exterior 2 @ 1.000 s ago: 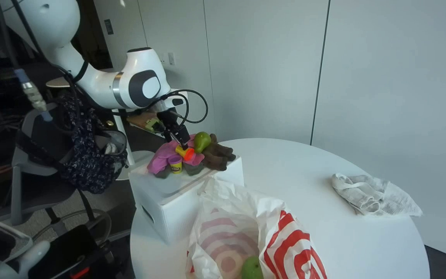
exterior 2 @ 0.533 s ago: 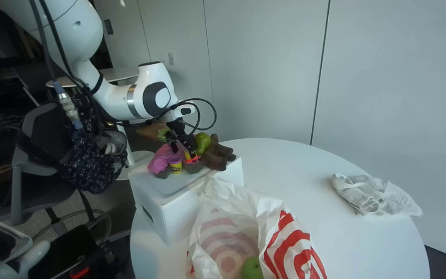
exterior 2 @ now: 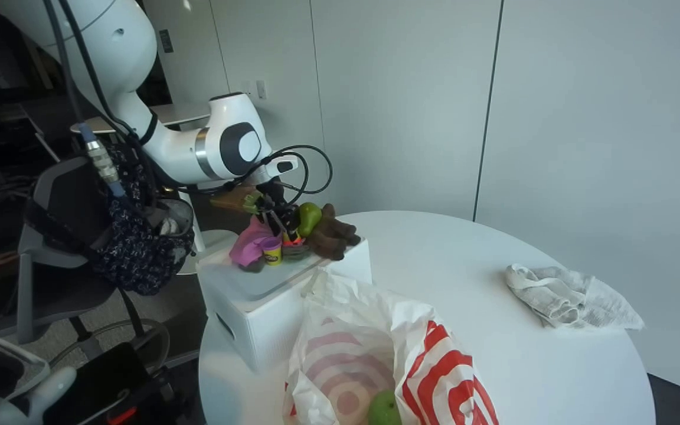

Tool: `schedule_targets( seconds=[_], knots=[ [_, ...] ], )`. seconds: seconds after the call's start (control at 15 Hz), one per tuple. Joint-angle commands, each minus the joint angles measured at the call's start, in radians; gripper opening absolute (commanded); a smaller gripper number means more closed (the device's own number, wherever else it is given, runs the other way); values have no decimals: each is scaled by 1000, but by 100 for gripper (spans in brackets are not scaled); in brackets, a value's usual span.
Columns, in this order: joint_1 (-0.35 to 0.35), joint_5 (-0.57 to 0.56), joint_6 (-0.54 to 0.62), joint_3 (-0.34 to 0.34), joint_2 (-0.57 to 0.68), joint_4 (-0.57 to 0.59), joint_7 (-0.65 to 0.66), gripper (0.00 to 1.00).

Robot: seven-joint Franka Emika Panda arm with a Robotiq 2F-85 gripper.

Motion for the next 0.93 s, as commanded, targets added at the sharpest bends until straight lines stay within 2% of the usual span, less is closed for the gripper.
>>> schedule_targets(
  seconds=[0.0,0.2,0.27,0.4,0.67,0.87],
  knots=[
    [16,-24,18,-23,-13,-13,0,23],
    [13,-18,7,-24,-28,-25,-2,16],
    [11,-8,-1,-21,-31,-28,-3,43],
    [18,-23,-15,-27,-46,-33,12,45],
    [16,-27,-61,-26,-86,-34,26,76],
    [8,-41,-33,-41,-66,-7,80,97]
  ],
)
